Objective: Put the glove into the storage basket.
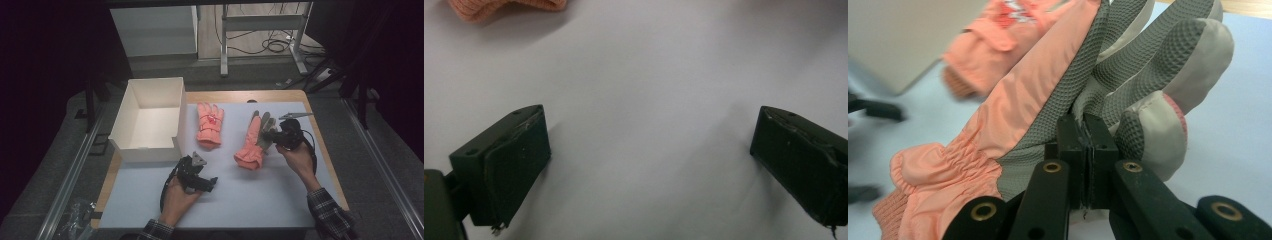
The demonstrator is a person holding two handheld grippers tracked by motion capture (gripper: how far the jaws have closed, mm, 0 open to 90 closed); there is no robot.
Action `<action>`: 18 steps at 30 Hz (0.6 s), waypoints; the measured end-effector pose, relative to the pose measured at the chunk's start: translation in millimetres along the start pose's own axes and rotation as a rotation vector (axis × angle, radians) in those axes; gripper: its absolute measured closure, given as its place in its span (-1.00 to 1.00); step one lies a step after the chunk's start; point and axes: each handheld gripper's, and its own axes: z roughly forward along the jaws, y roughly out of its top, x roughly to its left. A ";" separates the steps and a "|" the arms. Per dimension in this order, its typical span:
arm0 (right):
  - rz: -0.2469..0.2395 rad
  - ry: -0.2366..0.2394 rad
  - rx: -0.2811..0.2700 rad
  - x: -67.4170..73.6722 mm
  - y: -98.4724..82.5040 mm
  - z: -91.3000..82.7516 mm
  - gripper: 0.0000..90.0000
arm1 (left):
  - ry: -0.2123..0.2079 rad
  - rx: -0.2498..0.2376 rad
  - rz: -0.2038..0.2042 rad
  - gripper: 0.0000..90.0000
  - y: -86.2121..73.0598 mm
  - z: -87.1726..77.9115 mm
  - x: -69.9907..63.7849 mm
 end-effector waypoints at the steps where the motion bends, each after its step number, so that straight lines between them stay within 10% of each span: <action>1: 0.000 0.000 0.000 0.0 0.0 0.0 0.94 | 0.000 0.000 0.000 -0.95 0.0 0.0 0.0; 18: -0.170 0.211 0.109 41.9 -27.9 0.8 0.94 | 0.001 -0.003 0.001 -0.95 0.0 0.1 0.1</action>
